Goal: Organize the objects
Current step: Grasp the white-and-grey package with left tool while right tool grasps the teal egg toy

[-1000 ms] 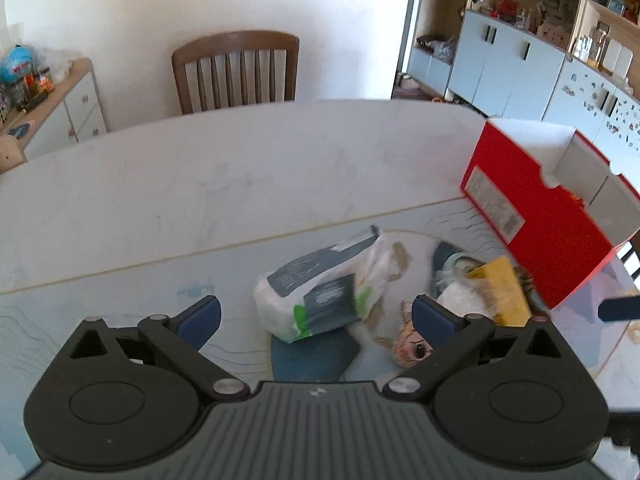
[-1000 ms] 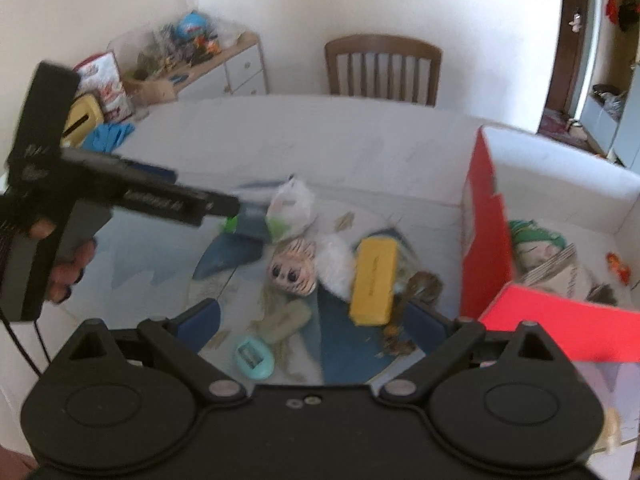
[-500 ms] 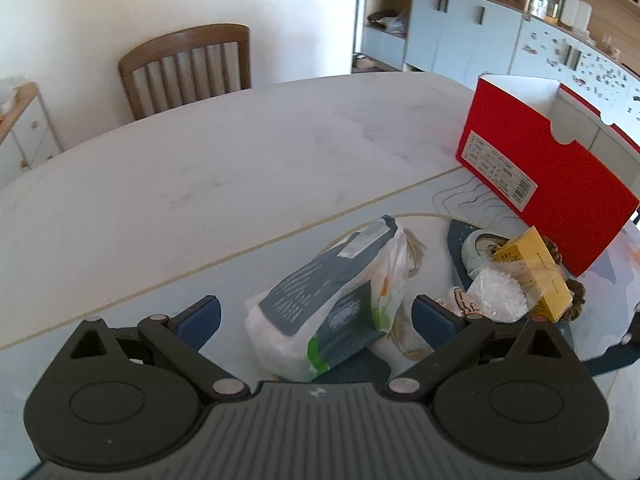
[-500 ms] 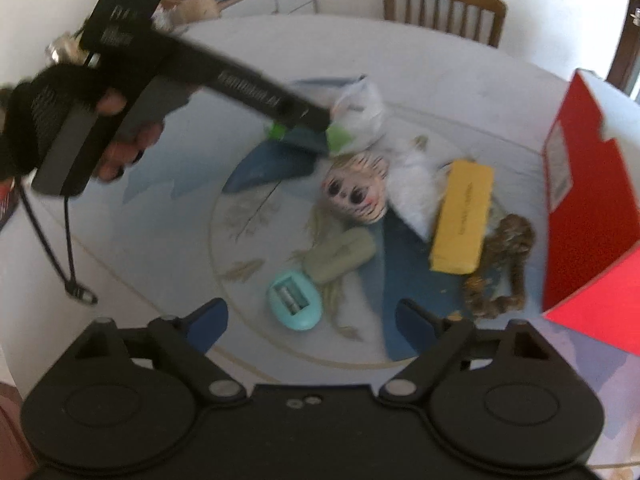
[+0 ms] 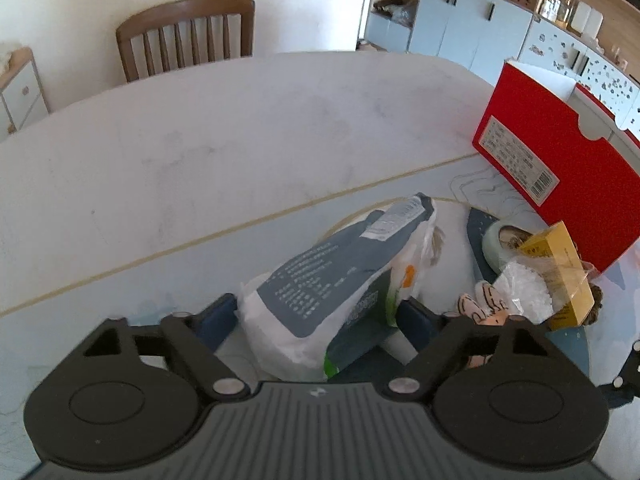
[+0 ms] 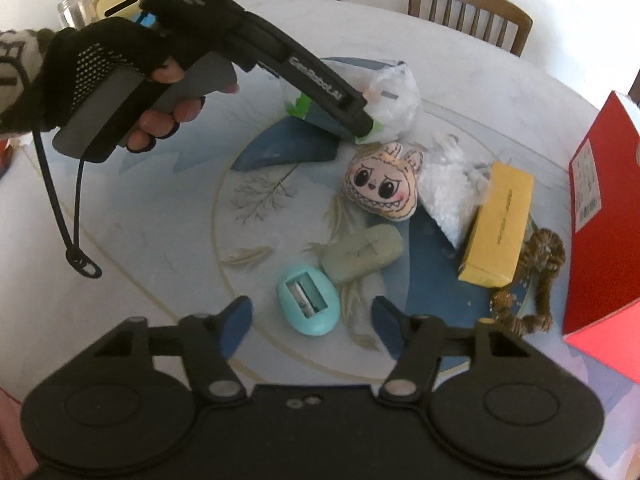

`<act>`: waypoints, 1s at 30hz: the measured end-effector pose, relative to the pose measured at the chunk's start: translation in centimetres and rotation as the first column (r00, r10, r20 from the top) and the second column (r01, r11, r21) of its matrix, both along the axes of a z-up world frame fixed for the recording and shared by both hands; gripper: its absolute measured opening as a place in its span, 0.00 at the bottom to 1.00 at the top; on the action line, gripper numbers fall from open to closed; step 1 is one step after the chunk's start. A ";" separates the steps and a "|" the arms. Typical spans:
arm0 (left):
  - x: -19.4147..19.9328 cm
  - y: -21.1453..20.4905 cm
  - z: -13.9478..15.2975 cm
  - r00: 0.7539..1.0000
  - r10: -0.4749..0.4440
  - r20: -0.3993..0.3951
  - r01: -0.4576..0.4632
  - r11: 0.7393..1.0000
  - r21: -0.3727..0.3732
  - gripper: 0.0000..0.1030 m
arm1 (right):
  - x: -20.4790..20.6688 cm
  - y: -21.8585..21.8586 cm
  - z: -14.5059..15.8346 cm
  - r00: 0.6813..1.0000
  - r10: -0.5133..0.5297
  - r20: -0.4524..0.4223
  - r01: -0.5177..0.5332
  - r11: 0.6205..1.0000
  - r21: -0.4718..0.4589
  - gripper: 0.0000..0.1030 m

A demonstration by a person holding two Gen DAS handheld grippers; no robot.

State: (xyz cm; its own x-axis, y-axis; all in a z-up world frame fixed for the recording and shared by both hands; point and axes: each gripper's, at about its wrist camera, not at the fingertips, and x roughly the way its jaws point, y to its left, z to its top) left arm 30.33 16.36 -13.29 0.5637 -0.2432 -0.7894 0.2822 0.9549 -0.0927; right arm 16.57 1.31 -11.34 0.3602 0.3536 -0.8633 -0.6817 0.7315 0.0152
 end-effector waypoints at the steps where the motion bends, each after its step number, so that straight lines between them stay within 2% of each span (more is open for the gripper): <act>1: 0.0 0.1 0.1 1.000 0.003 0.002 -0.003 1.000 -0.005 0.77 | 0.0 0.1 0.0 1.000 0.005 0.007 -0.005 1.000 -0.008 0.53; 8: -0.3 0.5 0.4 1.000 0.019 0.000 -0.019 0.999 -0.037 0.57 | 0.1 0.7 -0.2 1.000 0.027 0.015 -0.027 1.000 -0.008 0.39; 10: -0.6 0.6 0.5 1.000 0.027 -0.002 -0.027 0.999 -0.038 0.53 | 0.0 0.7 -0.1 0.999 0.028 0.018 -0.028 1.000 -0.009 0.31; 13: -0.9 0.9 0.5 0.999 0.048 -0.010 -0.049 0.997 -0.056 0.47 | -0.1 0.6 0.1 1.000 0.025 0.016 -0.025 1.000 -0.012 0.31; 14: -1.0 1.0 0.6 0.998 0.058 -0.013 -0.059 0.997 -0.058 0.38 | -0.2 0.5 0.1 1.000 0.023 0.016 -0.023 1.000 -0.013 0.31; 15: -1.1 1.0 0.7 0.998 0.066 -0.020 -0.067 0.996 -0.061 0.35 | -0.3 0.5 0.1 1.000 0.023 0.014 -0.022 1.000 -0.013 0.31; 22: -2.9 1.2 2.1 0.995 0.103 -0.006 -0.103 0.992 -0.067 0.34 | -0.8 -0.9 1.3 1.000 0.015 0.003 -0.016 1.000 0.018 0.30; 30: -5.6 -0.3 5.3 0.994 0.107 0.011 -0.107 0.992 -0.060 0.34 | -0.5 -3.5 4.9 0.998 -0.051 0.028 0.049 0.996 0.077 0.30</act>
